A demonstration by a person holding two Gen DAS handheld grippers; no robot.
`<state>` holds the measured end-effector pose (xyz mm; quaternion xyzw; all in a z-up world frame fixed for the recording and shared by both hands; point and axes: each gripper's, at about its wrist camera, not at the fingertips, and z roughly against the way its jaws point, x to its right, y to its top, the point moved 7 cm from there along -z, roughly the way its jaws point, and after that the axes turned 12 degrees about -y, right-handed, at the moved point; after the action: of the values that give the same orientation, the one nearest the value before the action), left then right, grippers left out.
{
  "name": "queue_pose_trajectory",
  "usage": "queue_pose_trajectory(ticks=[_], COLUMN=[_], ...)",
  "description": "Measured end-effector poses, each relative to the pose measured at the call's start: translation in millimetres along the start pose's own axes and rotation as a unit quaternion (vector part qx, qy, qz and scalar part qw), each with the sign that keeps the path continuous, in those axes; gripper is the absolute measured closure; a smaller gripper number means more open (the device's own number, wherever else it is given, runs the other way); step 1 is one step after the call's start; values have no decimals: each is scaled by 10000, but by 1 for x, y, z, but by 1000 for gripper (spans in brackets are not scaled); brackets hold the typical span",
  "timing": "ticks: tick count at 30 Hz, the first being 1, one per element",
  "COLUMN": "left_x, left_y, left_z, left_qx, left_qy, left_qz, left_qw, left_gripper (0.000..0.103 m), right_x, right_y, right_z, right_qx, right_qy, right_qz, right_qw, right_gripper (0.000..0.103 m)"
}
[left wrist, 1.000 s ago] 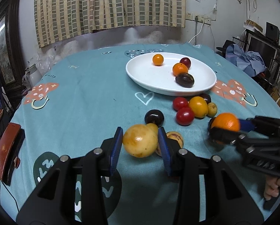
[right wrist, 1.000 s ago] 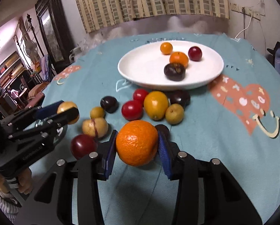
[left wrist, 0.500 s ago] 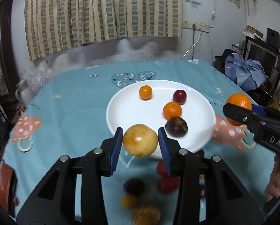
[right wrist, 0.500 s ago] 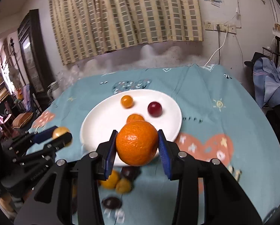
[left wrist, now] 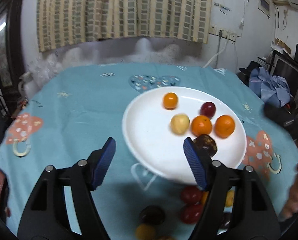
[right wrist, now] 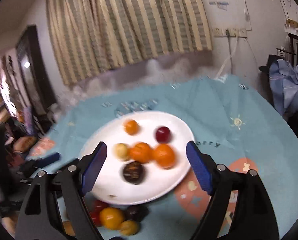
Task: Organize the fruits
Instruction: 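Place both held fruits on the white plate and open both tools, then grasp a red plum with the left tool while the right tool grasps a dark plum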
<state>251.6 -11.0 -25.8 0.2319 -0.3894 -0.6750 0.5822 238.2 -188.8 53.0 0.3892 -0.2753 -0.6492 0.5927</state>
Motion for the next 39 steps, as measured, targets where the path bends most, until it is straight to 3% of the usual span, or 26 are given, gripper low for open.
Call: queue_pose_trajectory(ticks=[4,8,12,15,21,28,37,39], left_x=[-7,-8,5,17,24,39,38,38], left_y=[-17,-53,-93,-106,-124,-130,-132,-131], left_z=[34,67,90,106,95,84,76,76], left_qx=[139,111,-40,22,-420,-579,-690,-683], left_qy=[289,332,369,333,20,-54,-81,-205], left_qz=[-80,2,-167,-359,-334,-626,-525,-424], left_qw=[9995,9994,9992,9988,9986,9963,9962,9966], left_gripper=[23,18,16,15,14,14,16,25], right_x=[-11,-6,5,7,16,20,17,17], right_y=[-13,-47,-80,-83,-81,-86,-90,-91], right_z=[35,50,51,58,54,49,48,47], right_qx=[34,-49,-443,-441,-491,-683,-743,-758], right_qy=[64,-127,-247,-219,-249,-227,-251,-265], right_qz=[165,326,350,302,101,-64,39,43], right_qw=[9998,9994,9981,9983,9984,9974,9969,9968], right_gripper=[9,9,9,9,9,9,9,9])
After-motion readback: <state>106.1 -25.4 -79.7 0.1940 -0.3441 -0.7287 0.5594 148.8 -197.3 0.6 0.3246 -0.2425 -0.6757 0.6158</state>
